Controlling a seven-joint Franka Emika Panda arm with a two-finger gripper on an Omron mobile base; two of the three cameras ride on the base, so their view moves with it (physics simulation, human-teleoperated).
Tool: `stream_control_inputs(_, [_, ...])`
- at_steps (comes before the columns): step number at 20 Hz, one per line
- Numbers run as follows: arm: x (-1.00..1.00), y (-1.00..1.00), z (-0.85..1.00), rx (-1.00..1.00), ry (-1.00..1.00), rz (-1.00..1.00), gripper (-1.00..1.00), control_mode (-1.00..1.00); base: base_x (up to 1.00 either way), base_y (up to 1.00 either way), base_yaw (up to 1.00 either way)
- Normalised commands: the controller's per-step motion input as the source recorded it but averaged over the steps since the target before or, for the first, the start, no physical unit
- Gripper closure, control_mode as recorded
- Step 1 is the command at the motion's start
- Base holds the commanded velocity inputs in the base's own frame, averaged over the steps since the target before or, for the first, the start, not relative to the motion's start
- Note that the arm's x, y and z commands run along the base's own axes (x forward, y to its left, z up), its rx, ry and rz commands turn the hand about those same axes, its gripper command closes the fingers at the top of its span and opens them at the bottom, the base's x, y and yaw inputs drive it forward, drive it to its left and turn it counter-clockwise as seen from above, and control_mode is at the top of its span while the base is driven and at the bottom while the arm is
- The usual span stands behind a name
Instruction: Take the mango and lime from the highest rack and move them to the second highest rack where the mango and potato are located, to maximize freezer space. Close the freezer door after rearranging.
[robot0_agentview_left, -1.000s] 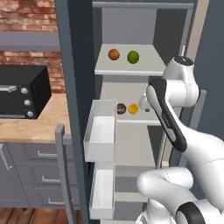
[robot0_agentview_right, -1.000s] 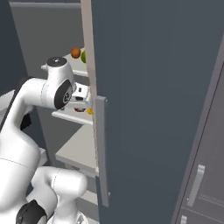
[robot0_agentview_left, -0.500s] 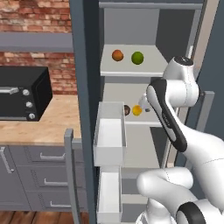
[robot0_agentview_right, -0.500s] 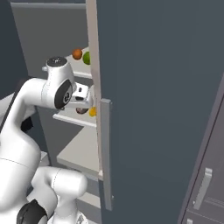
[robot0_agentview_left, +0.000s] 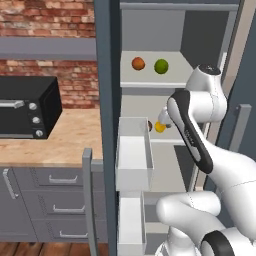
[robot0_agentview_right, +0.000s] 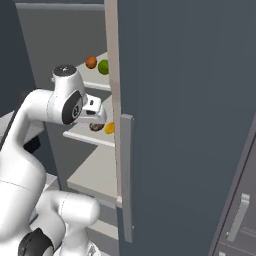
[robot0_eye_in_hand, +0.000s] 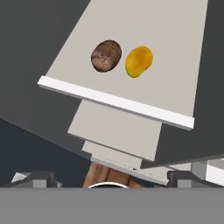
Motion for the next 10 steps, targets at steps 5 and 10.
stream_control_inputs(5, [0.0,0.0,0.0,0.0,0.0,0.0,-1.0,1.0,0.64,0.01,0.0])
stream_control_inputs(10, [0.2,0.09,0.85,0.08,-0.31,0.0,-1.0,-1.0,0.0,0.0,0.0])
